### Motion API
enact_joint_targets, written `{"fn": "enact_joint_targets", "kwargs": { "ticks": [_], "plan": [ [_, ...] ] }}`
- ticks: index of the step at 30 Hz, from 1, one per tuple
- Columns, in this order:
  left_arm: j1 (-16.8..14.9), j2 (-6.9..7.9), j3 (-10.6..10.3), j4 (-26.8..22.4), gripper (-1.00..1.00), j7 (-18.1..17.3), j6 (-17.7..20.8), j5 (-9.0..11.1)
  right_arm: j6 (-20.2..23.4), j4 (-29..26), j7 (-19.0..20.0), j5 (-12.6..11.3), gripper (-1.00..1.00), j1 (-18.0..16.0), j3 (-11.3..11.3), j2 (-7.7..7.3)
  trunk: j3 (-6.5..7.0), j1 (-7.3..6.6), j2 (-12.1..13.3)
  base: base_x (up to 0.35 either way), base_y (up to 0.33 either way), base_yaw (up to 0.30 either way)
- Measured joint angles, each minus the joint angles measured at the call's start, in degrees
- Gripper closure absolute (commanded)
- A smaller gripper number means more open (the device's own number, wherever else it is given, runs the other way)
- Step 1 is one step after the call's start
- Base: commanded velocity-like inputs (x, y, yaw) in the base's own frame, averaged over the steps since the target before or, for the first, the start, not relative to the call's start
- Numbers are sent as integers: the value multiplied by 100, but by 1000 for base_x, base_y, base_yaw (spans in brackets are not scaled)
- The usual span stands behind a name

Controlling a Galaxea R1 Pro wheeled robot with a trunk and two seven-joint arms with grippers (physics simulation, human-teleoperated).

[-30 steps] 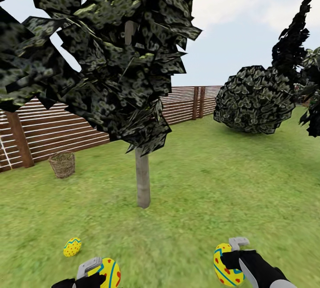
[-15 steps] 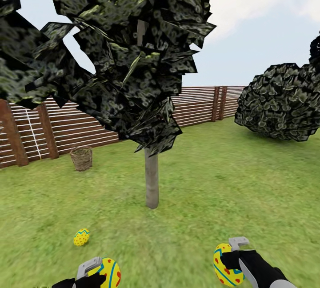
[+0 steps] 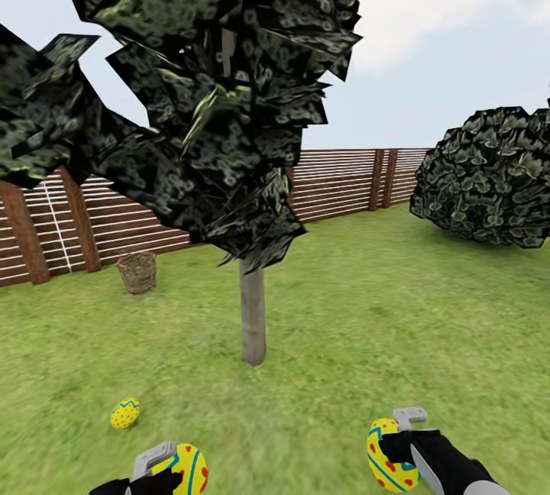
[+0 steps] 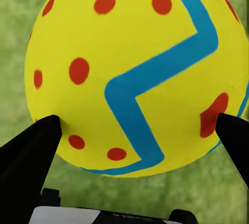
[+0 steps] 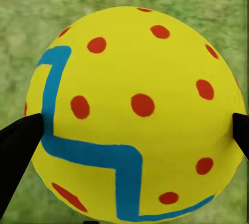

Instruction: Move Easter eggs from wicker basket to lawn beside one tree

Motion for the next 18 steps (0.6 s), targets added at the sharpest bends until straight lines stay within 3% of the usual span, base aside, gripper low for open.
{"fn": "enact_joint_targets", "kwargs": {
  "ticks": [6,10,15,18],
  "plan": [
    [-2,-1,0,-8,100,0,-3,6,0,2,3,1,100,0,6,1,0,0,0,243,-244,0],
    [0,78,9,-94,100,1,1,15,-4,1,-7,-8,100,0,0,-6,0,0,0,246,-238,0],
    [-2,503,42,-583,100,10,37,39,-9,2,-12,-9,100,0,0,-8,0,0,0,247,-232,0],
    [-1,623,46,-676,100,-33,61,51,-9,3,-13,-4,100,0,7,0,0,0,0,248,-229,0]
  ]
}}
